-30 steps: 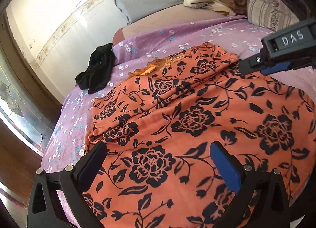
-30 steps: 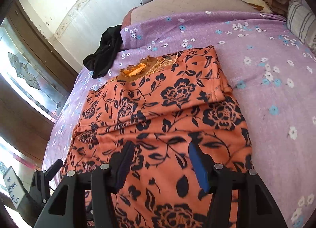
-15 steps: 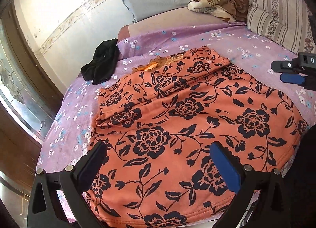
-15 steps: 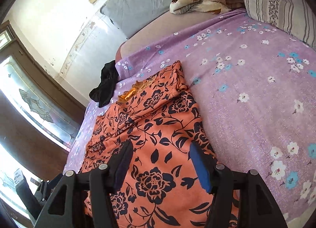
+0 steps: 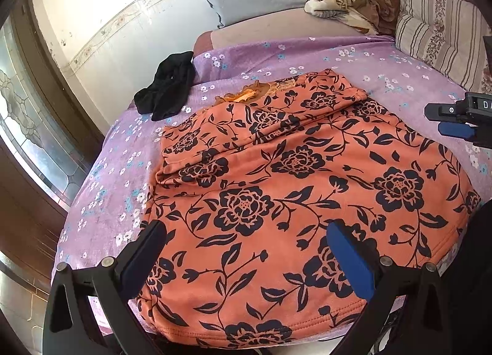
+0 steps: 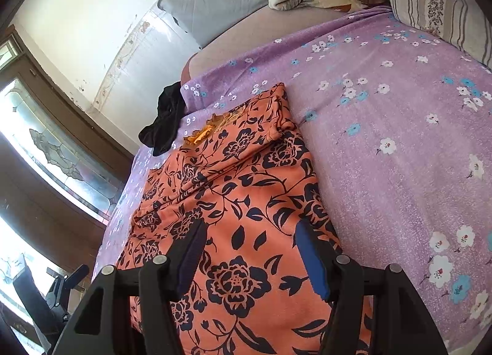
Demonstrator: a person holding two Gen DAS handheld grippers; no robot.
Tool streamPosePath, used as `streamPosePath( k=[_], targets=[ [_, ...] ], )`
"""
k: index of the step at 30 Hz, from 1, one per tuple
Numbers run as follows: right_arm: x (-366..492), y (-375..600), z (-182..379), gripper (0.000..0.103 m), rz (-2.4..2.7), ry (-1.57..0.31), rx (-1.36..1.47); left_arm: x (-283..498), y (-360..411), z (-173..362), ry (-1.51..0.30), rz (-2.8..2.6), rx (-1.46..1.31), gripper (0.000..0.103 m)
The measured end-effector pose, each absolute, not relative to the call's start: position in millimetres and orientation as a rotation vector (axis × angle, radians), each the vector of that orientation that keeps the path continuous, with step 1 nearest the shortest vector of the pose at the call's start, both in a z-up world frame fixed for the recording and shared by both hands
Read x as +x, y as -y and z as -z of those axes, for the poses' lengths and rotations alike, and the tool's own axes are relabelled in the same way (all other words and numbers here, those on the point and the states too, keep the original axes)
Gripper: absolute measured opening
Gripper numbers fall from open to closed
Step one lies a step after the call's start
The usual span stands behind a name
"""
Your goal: Fold small clothes
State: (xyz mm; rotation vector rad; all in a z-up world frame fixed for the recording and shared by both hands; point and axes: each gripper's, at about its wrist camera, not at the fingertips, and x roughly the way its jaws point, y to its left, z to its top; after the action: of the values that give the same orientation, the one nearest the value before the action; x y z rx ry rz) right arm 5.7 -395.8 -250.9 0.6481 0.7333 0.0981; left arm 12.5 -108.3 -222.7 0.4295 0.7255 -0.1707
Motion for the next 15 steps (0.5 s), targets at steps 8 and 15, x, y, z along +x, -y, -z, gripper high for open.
streamPosePath(
  k=[8,15],
  targets=[
    [6,394,251,0.064,-0.094,-0.740,0.640,14,74,230,-0.745,0.102,0.345,0.103],
    [0,384,244,0.064,-0.102,-0.718,0.585,12,50,233,-0.735,0.049,0.339,0.103]
  ],
)
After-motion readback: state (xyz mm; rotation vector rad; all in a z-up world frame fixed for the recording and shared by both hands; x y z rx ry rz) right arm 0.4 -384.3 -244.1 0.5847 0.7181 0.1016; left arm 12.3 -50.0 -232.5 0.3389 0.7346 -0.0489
